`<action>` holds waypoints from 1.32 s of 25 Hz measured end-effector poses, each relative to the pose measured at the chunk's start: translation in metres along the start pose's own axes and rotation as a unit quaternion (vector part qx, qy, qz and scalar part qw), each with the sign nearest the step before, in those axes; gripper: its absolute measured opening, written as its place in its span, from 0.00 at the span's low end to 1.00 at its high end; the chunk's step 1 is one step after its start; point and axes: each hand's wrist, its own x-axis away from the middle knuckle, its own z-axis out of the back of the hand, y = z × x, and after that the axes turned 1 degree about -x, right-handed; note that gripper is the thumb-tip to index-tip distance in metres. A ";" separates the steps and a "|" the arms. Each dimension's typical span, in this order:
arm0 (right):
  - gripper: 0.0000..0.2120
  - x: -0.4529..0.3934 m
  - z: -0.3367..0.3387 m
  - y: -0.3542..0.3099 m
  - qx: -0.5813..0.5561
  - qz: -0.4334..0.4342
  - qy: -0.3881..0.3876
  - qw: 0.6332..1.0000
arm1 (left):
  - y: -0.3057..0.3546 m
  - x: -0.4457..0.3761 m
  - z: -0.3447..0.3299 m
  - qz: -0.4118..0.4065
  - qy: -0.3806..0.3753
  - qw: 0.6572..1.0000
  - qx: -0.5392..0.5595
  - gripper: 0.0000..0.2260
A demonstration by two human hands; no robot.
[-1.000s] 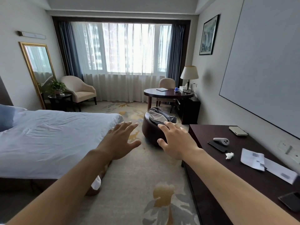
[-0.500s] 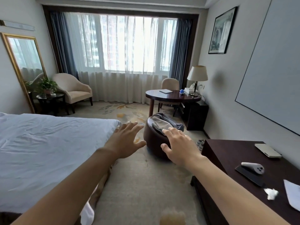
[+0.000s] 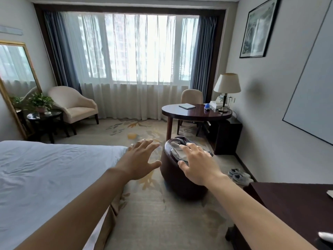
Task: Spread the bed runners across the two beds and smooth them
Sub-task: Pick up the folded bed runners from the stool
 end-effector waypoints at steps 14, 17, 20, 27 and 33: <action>0.28 -0.328 -0.130 0.083 0.021 -0.025 -0.054 0.998 | -0.170 -0.309 -0.098 -0.018 -0.032 0.999 0.023 0.31; 0.28 -0.393 -0.145 0.099 0.018 -0.042 -0.043 0.998 | -0.207 -0.372 -0.113 -0.035 -0.038 0.998 0.024 0.31; 0.28 -0.447 -0.162 0.116 0.014 -0.056 -0.044 0.997 | -0.232 -0.433 -0.126 -0.044 -0.045 0.998 0.025 0.31; 0.29 -0.586 -0.224 0.194 0.007 -0.082 -0.043 0.996 | -0.279 -0.599 -0.176 -0.067 -0.048 0.997 0.003 0.31; 0.29 -0.693 -0.261 0.273 0.005 -0.116 -0.051 0.992 | -0.289 -0.741 -0.214 -0.086 -0.067 0.994 0.020 0.31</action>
